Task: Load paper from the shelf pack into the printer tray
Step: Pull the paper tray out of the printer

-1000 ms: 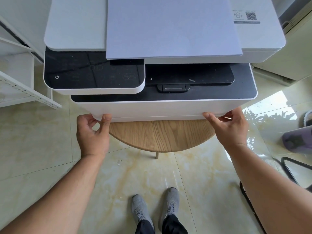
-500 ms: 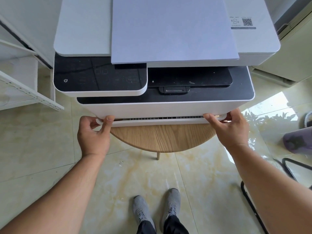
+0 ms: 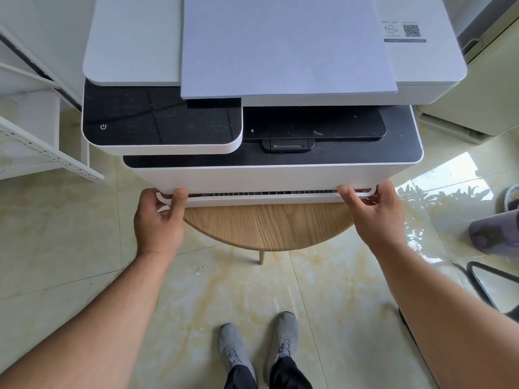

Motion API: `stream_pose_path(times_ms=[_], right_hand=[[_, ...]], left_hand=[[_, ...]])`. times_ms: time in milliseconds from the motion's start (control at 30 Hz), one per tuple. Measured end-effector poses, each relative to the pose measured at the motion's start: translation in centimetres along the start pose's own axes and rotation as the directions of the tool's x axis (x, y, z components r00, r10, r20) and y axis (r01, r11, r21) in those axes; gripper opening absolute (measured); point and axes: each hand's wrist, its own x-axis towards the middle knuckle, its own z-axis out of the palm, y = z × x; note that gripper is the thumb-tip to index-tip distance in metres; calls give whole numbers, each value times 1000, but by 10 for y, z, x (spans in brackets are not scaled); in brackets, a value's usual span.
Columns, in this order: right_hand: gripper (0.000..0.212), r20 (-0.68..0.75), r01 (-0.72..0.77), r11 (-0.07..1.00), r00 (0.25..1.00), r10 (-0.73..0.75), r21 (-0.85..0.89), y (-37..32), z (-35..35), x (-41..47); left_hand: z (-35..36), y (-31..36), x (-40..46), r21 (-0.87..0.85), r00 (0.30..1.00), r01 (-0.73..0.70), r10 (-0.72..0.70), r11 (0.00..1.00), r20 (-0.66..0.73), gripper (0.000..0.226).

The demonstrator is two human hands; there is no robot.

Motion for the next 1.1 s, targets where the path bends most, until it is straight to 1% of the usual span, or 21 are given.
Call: stream_pose_path(times_ms=[67, 200, 333, 433, 500, 600, 667, 767, 867, 900, 933, 967, 1000, 1033, 1067, 1100], right_hand=[[52, -19, -5, 1000, 1000, 4, -27, -2, 0, 1], [61, -47, -22, 999, 999, 20, -44, -6, -1, 1], [53, -26, -24, 997, 999, 22, -73, -11, -4, 0], [62, -19, -15, 995, 1000, 13, -99, -14, -5, 0], [65, -16, -4, 994, 1000, 3, -110, -14, -4, 0], [73, -42, -8, 992, 999, 3, -124, -8, -2, -7], [74, -50, -31, 993, 998, 25, -117, -5, 0, -11], [71, 1, -74, 989, 997, 75, -131, -4, -2, -11], [69, 15, -114, 978, 993, 118, -177, -5, -4, -16], [68, -9, -114, 975, 993, 114, -191, -7, -6, -22], [66, -49, -80, 973, 996, 71, -215, -8, -8, -30], [64, -89, -8, 966, 996, -16, -257, -11, -11, -37], [57, -105, 92, 944, 986, -131, -316, -14, -13, -43], [49, -82, 202, 900, 964, -251, -386, -18, -16, -49], [42, -25, 302, 836, 936, -352, -458, -21, -18, -52], [36, 43, 378, 768, 908, -417, -517, -24, -19, -53]], left_hand=[[-1, 1, 0, 29, 1000, -9, 10, 1000, -29, 41], [-1, 0, 1, 59, 998, 1, 3, 998, -68, 37], [-2, 3, 0, 67, 997, 9, -4, 998, -80, 36], [-1, 6, -1, 71, 997, 9, -3, 997, -83, 35], [-1, 2, -1, 66, 997, 7, -2, 998, -75, 40], [-3, -11, -3, 55, 996, 42, -38, 998, -84, 60], [-3, -16, -3, 60, 995, 52, -47, 997, -84, 64], [-5, -15, -4, 95, 996, 85, -82, 992, -32, 58], [-6, -4, -14, 111, 991, 134, -134, 985, -3, 41], [-8, 3, -19, 154, 994, 111, -110, 982, -15, 37], [-11, 8, -24, 244, 999, 24, -16, 969, -35, 34], [-15, 13, -29, 357, 989, -120, 141, 926, -33, 32], [-19, 14, -33, 462, 950, -285, 311, 840, 22, 29], [-22, 15, -35, 546, 893, -424, 434, 723, 119, 27], [-24, 14, -37, 600, 840, -519, 493, 609, 226, 27], [-25, 13, -37, 630, 804, -575, 503, 522, 318, 26]])
